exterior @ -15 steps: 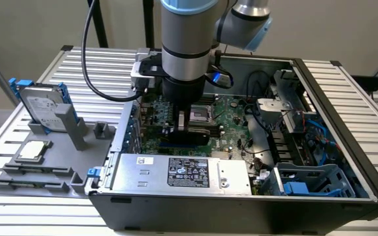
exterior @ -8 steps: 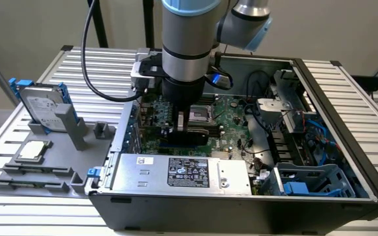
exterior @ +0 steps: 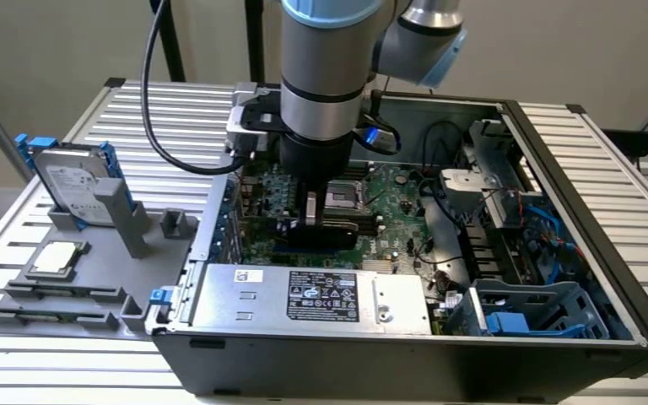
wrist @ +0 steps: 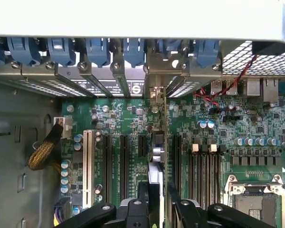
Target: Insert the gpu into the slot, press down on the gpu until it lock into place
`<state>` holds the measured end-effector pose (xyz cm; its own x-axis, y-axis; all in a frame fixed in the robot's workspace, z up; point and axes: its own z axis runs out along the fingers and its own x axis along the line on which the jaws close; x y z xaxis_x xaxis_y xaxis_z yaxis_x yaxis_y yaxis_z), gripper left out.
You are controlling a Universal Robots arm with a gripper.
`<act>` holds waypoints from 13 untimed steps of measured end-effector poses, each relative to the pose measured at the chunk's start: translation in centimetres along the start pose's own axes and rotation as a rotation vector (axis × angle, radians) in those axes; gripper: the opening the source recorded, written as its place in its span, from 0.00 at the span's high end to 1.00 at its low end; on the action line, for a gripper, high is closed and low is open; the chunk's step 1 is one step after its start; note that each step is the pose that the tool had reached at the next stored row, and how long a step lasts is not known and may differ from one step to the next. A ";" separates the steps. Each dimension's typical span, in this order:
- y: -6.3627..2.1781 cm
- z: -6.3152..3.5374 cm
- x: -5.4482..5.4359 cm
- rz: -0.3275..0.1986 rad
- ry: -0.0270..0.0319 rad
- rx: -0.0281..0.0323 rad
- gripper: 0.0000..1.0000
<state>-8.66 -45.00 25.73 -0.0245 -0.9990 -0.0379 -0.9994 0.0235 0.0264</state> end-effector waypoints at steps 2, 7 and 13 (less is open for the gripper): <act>-0.10 0.15 0.0 0.000 -0.0004 0.0004 0.74; -0.13 0.49 0.0 -0.001 -0.0006 0.0007 0.74; -0.16 0.68 0.0 -0.001 -0.0027 0.0016 0.74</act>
<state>-8.52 -44.98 25.05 -0.0238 -0.9989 -0.0406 -0.9994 0.0228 0.0248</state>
